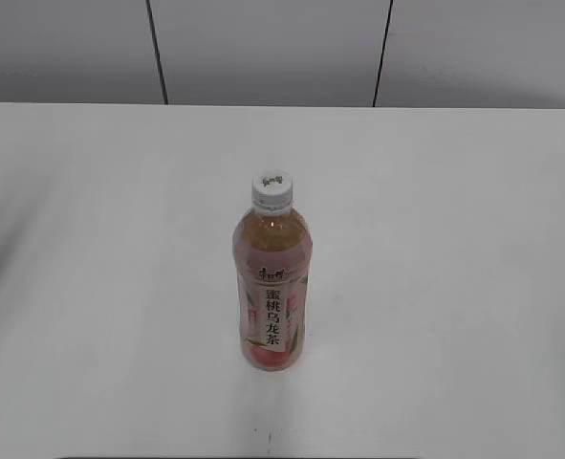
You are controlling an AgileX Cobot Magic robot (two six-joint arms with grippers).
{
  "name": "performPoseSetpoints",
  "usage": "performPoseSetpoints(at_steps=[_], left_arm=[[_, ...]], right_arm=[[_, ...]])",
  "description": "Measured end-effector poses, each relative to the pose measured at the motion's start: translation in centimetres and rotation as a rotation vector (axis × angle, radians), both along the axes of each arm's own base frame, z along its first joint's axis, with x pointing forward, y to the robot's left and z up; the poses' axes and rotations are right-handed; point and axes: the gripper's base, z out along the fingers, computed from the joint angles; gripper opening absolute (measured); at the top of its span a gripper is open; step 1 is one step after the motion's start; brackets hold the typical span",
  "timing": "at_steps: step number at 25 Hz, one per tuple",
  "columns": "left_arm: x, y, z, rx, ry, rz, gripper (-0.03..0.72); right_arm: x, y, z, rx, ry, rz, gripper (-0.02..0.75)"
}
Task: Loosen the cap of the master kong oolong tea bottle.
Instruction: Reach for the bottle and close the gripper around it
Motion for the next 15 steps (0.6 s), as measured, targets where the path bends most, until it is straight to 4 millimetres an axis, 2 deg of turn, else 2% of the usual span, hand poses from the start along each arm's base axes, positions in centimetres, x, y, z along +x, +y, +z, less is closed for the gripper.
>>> performPoseSetpoints(at_steps=[6, 12, 15], left_arm=[[4.1, -0.4, -3.1, 0.034, 0.023, -0.001, 0.246], [6.2, -2.9, -7.7, 0.177, -0.013, -0.144, 0.246], [7.0, -3.6, -10.2, 0.187, -0.011, -0.187, 0.246]], right_arm=[[0.0, 0.0, 0.0, 0.0, 0.0, 0.0, 0.543], [0.0, 0.0, 0.0, 0.0, 0.0, 0.0, 0.543], [0.0, 0.0, 0.0, 0.0, 0.0, 0.0, 0.543]])
